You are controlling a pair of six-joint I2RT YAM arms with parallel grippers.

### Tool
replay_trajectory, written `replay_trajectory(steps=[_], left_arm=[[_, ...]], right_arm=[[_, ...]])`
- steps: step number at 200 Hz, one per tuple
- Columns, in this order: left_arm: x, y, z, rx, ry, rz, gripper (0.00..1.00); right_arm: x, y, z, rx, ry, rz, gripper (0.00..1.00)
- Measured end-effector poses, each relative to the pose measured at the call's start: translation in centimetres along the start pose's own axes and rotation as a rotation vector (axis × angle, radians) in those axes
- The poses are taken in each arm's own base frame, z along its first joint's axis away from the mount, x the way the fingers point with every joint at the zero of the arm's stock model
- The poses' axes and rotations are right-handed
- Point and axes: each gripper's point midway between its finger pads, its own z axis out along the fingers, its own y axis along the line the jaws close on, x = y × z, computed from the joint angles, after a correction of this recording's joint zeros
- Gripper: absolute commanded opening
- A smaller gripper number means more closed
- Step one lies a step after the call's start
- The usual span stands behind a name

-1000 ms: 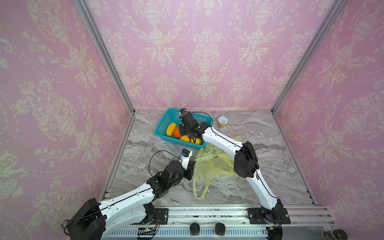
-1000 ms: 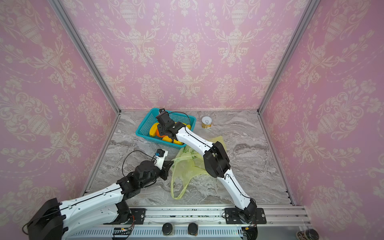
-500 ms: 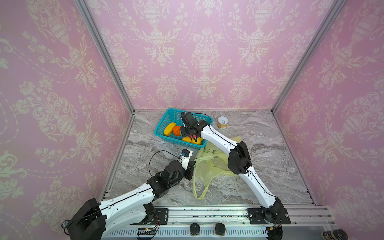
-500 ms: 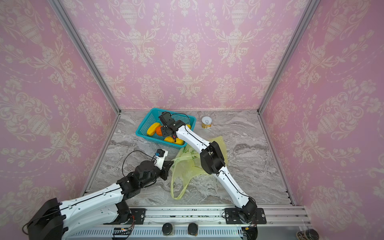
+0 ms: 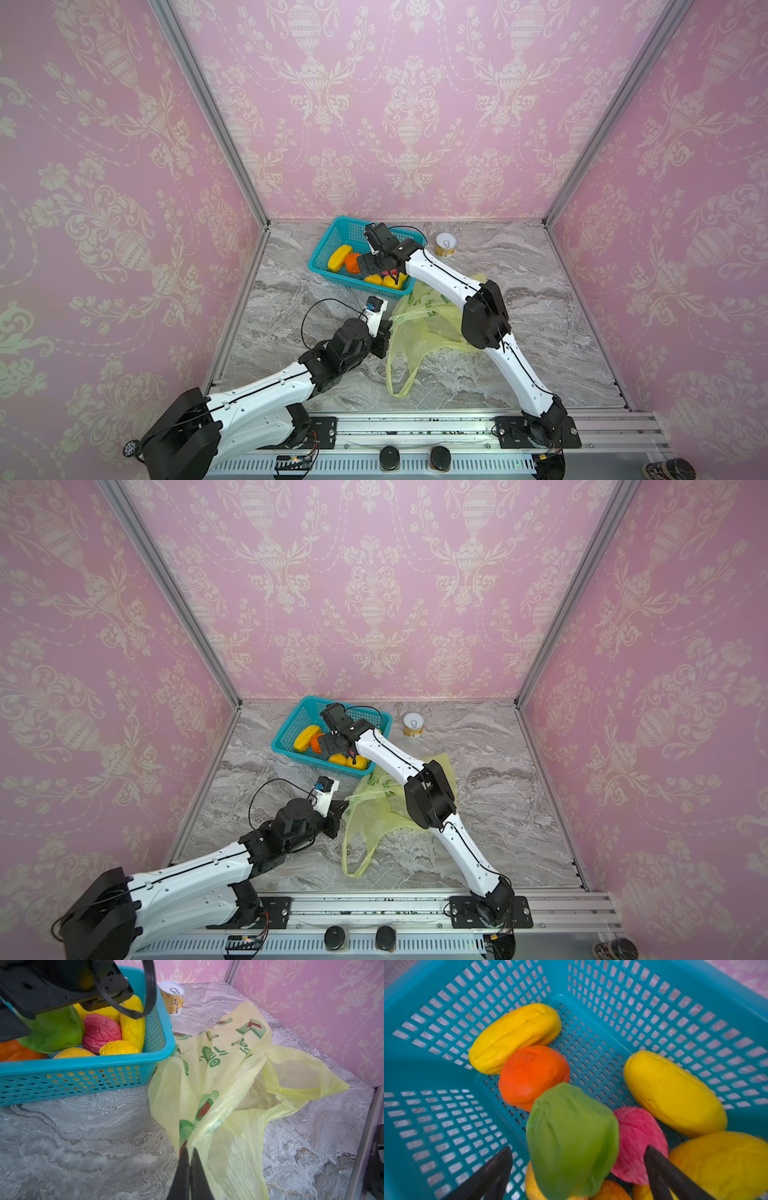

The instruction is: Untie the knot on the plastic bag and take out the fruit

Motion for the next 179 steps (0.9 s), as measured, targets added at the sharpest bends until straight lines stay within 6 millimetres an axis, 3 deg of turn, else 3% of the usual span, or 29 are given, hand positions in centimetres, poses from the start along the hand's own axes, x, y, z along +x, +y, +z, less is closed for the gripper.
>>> replay_trajectory(steps=[17,46,60,78,93,119,137,179], left_arm=[[-0.4,-0.1,0.7,-0.008,0.008,0.001,0.0],[-1.8,-0.8,2.5,-0.013,0.022,-0.012,0.0],[-2.8,-1.2,3.7,-0.015,0.027,-0.021,0.0],[-4.6,-2.0,5.6,-0.016,0.03,-0.026,0.0],[-6.5,-2.8,7.7,-0.019,0.034,-0.026,0.0],[-10.0,-4.1,11.4,-0.03,0.023,-0.023,0.0],[-11.4,-4.1,14.3,-0.081,0.03,-0.005,0.0],[-15.1,-4.7,20.9,-0.153,0.024,0.062,0.0]], right_arm=[[-1.2,-0.7,-4.5,0.005,-0.046,-0.008,1.0],[-3.5,-2.5,-15.6,0.0,-0.232,0.015,1.0],[-3.2,-3.8,-20.8,-0.004,-0.336,0.039,1.0],[-0.9,-5.7,-25.1,0.003,-0.422,0.063,1.0],[2.1,-7.3,-26.6,0.026,-0.454,0.081,1.0],[9.0,-10.5,-25.9,0.11,-0.414,0.092,1.0],[12.4,-13.0,-26.5,0.172,-0.425,0.132,1.0],[16.7,-16.6,-31.6,0.232,-0.586,0.225,1.0]])
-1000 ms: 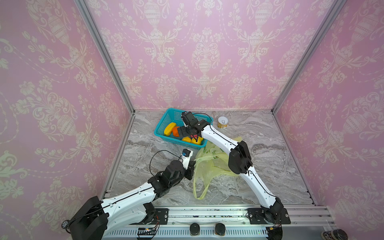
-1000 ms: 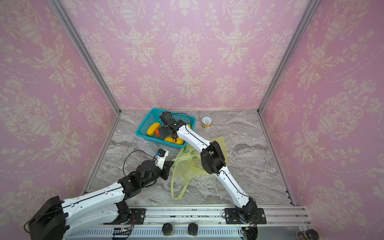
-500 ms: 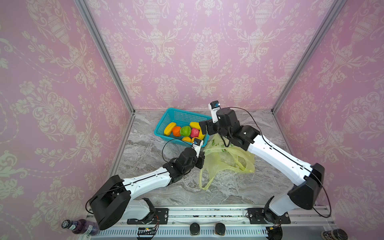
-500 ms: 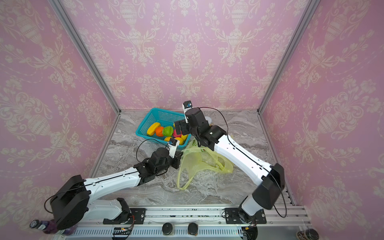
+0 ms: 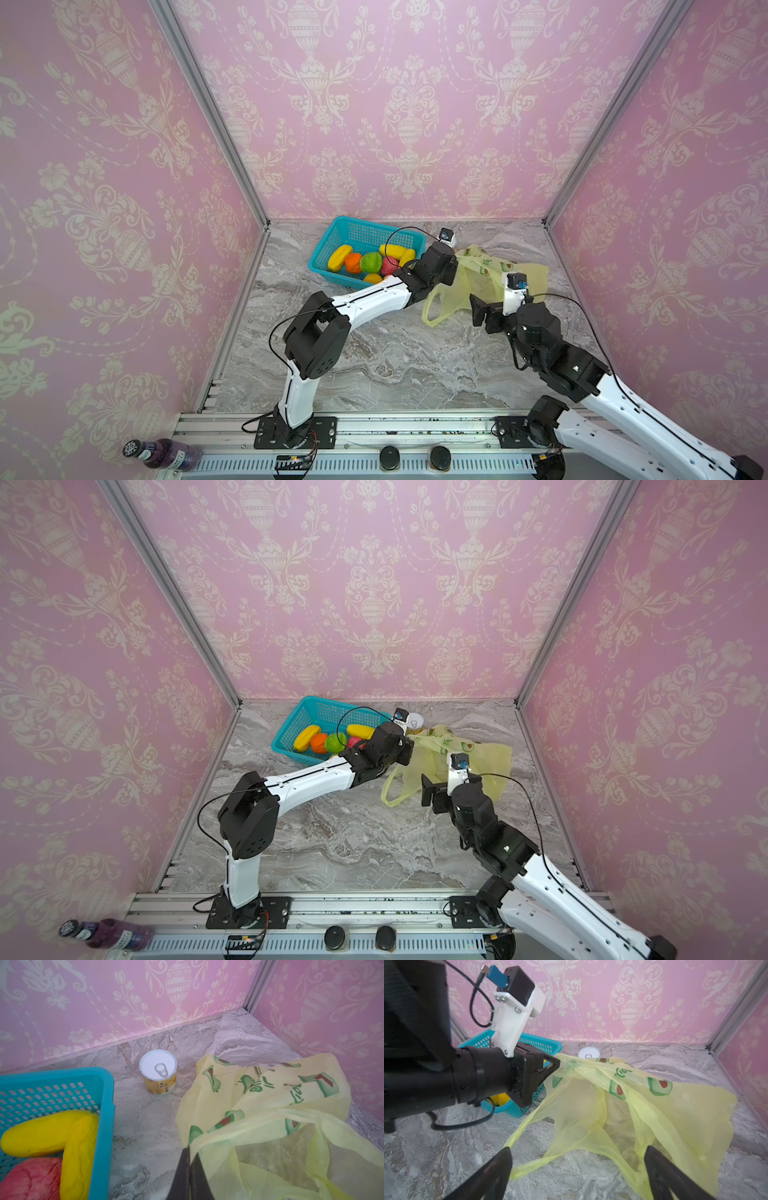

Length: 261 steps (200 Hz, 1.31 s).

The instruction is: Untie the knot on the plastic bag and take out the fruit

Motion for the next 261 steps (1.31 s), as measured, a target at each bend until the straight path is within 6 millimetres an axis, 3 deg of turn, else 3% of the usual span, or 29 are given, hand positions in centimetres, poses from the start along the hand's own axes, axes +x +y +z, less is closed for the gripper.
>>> replay_trajectory(steps=[21,41,57,73,88,98,135,163,187,208,222,234,250,261], left_arm=[[-0.5,-0.7,1.7,-0.007,0.014,0.028,0.0],[-0.4,-0.9,2.7,-0.024,0.031,0.052,0.0],[-0.1,-0.8,3.2,-0.038,0.05,0.072,0.09],[-0.1,-0.7,3.6,-0.05,0.066,0.096,0.3],[-0.1,-0.6,3.7,-0.057,0.074,0.105,0.76],[0.0,-0.5,3.6,-0.063,0.083,0.109,0.98],[0.0,-0.1,2.4,-0.073,0.115,0.118,0.99],[-2.2,0.7,-2.3,-0.075,0.085,0.11,0.99],[-5.8,2.4,-9.1,-0.102,-0.015,0.08,0.99],[-7.0,4.6,-15.3,-0.128,-0.116,0.035,0.99],[-6.2,6.5,-18.9,-0.159,-0.191,0.011,0.99],[-4.2,8.5,-21.1,-0.201,-0.25,0.018,1.0],[-0.6,11.6,-22.3,-0.283,-0.287,0.04,0.99],[2.2,14.9,-22.6,-0.388,-0.275,0.045,0.99]], right_arm=[[-0.3,-2.1,-1.8,0.041,-0.077,0.049,1.0],[0.3,-3.3,-2.3,0.075,-0.089,0.06,1.0],[0.7,-3.8,-2.2,0.101,-0.077,0.058,1.0],[1.3,-4.0,-1.6,0.126,-0.05,0.052,1.0],[2.1,-4.2,-0.9,0.155,-0.008,0.033,1.0],[2.7,-4.5,-0.5,0.174,0.02,0.022,1.0],[3.5,-5.7,-0.3,0.226,0.054,0.047,1.0],[3.6,-6.5,-0.5,0.245,0.068,0.089,1.0],[3.4,-6.6,-0.7,0.25,0.084,0.118,1.0],[2.5,-6.4,-0.9,0.253,0.096,0.156,1.0],[1.8,-6.3,-0.8,0.256,0.093,0.182,1.0],[1.7,-6.0,-0.5,0.243,0.087,0.187,1.0],[2.1,-5.6,0.4,0.219,0.052,0.177,1.0],[3.2,-5.7,1.1,0.218,0.037,0.145,1.0]])
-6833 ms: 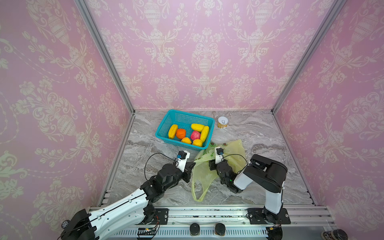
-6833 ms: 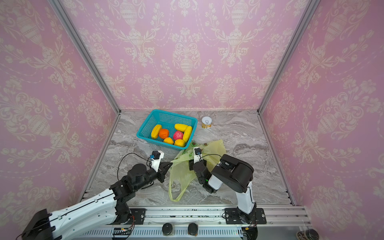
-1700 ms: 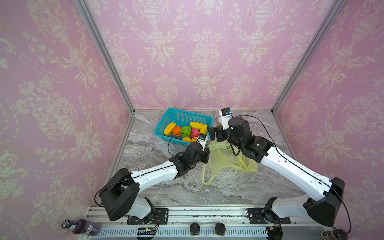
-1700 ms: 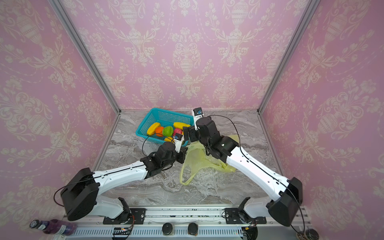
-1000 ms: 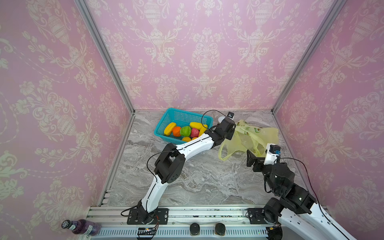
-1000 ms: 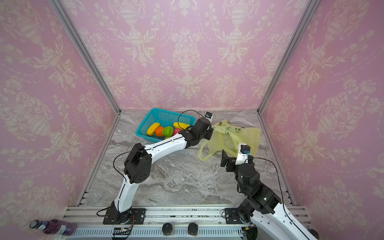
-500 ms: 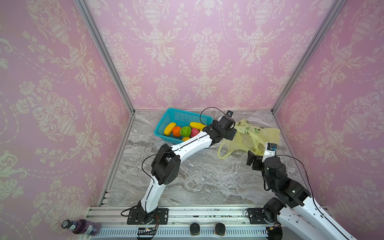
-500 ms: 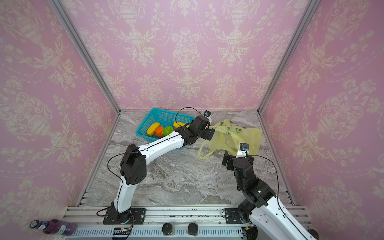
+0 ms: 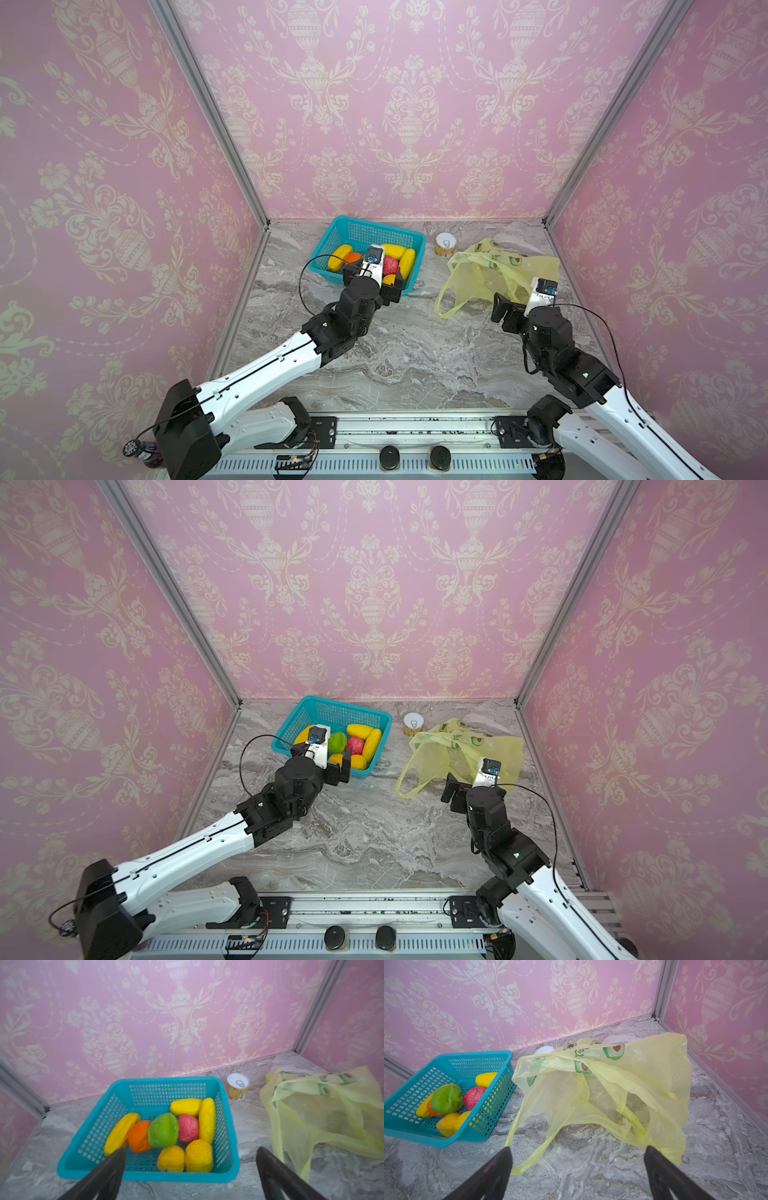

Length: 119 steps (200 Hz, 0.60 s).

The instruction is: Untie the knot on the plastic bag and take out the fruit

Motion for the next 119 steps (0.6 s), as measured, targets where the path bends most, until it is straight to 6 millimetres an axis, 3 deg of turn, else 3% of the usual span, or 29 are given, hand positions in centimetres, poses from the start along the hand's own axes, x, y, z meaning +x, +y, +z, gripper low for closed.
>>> replay_trajectory(steps=[14,32,52,89,104,119], left_arm=[[3.7,5.2,0.5,-0.17,0.053,0.019,0.99],[6.5,11.2,0.2,-0.351,0.079,0.001,0.99],[9.9,15.6,-0.7,-0.492,0.085,-0.007,0.99],[18.4,19.0,-0.9,-0.6,0.216,0.033,0.99],[19.6,18.7,0.4,-0.576,0.252,0.047,0.99],[19.4,17.4,2.5,-0.499,0.241,0.062,0.99]], right_arm=[[2.3,-0.5,1.2,0.013,-0.006,-0.081,1.0],[5.0,-1.8,2.6,0.058,-0.016,-0.2,1.0],[6.3,-3.4,3.5,0.129,-0.032,-0.314,1.0],[6.7,-6.9,4.8,0.221,-0.055,-0.302,1.0],[6.7,-7.1,5.5,0.214,-0.054,-0.3,1.0],[6.6,-6.8,6.1,0.192,-0.066,-0.304,1.0]])
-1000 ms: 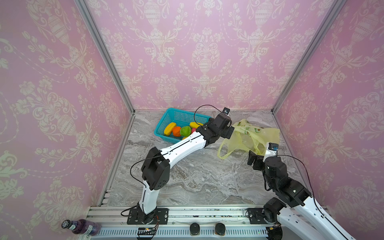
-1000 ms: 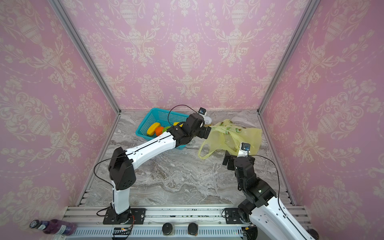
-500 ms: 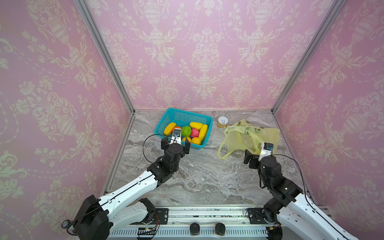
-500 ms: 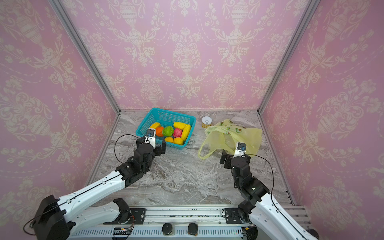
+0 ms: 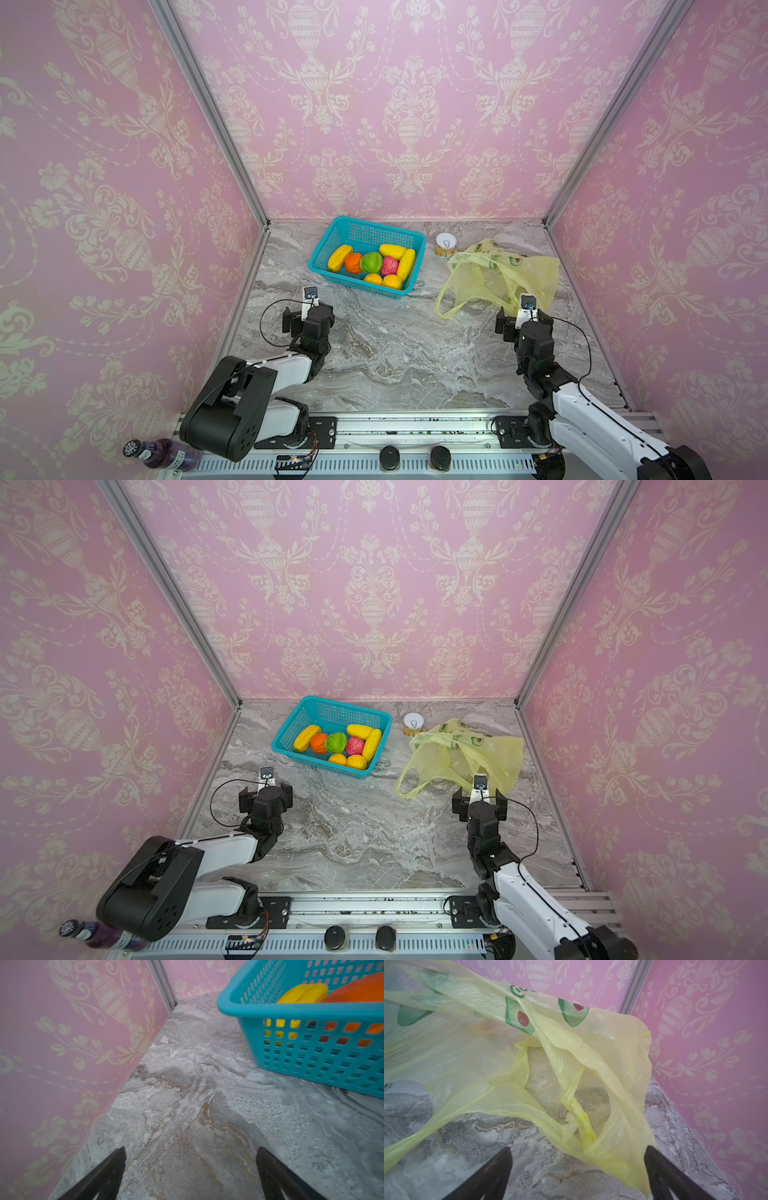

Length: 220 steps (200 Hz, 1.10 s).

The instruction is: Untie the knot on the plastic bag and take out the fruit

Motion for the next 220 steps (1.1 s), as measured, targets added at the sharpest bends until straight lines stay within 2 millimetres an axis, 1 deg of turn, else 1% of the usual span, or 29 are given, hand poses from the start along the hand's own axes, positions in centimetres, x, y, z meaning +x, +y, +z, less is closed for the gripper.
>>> replay_trajectory(steps=[15,25,38,48,65,85,102,110,130,141,163,176,190,220], left_arm=[[-1.2,-1.5,1.2,0.032,-0.012,0.033,0.99],[-2.4,-2.4,2.1,0.042,-0.027,0.054,0.99],[-3.9,-3.0,2.9,0.036,-0.072,0.07,0.99],[-4.4,-3.0,3.3,0.021,-0.106,0.076,0.99],[-3.7,-2.4,3.6,-0.013,-0.121,0.073,0.99],[-2.8,-0.4,3.8,-0.045,-0.109,0.044,0.99],[-2.9,0.9,4.3,-0.058,-0.107,0.0,0.99],[-3.0,1.2,4.5,-0.055,-0.11,-0.015,0.99],[-3.3,1.3,4.6,-0.031,-0.119,-0.046,0.99],[-3.4,1.2,4.7,-0.014,-0.122,-0.062,0.99],[-3.1,1.5,4.9,0.018,-0.122,-0.106,0.99],[-2.5,1.7,5.3,0.026,-0.117,-0.119,0.99],[-1.7,1.4,5.4,0.045,-0.089,-0.12,0.99],[-2.2,1.1,5.3,0.066,-0.115,-0.135,0.99]], right_arm=[[-0.1,0.1,0.7,-0.008,-0.015,0.008,1.0],[-0.2,0.1,1.2,-0.009,-0.023,0.014,1.0],[-0.2,0.2,1.9,-0.02,-0.034,0.026,1.0],[-0.2,0.5,2.5,-0.036,-0.04,0.03,1.0],[0.1,1.2,3.2,-0.074,-0.046,0.03,1.0],[0.1,2.3,3.9,-0.12,-0.055,0.027,1.0],[-0.2,2.8,4.5,-0.149,-0.084,0.039,1.0],[-0.1,3.0,4.9,-0.16,-0.093,0.042,1.0],[1.5,4.3,6.0,-0.21,-0.065,0.02,1.0],[1.7,4.6,6.1,-0.226,-0.062,0.013,1.0],[0.5,4.7,6.0,-0.231,-0.113,0.026,1.0],[-0.1,4.6,6.0,-0.228,-0.135,0.032,1.0],[-0.5,4.6,6.0,-0.227,-0.15,0.037,1.0],[-0.9,4.5,6.0,-0.225,-0.165,0.041,1.0]])
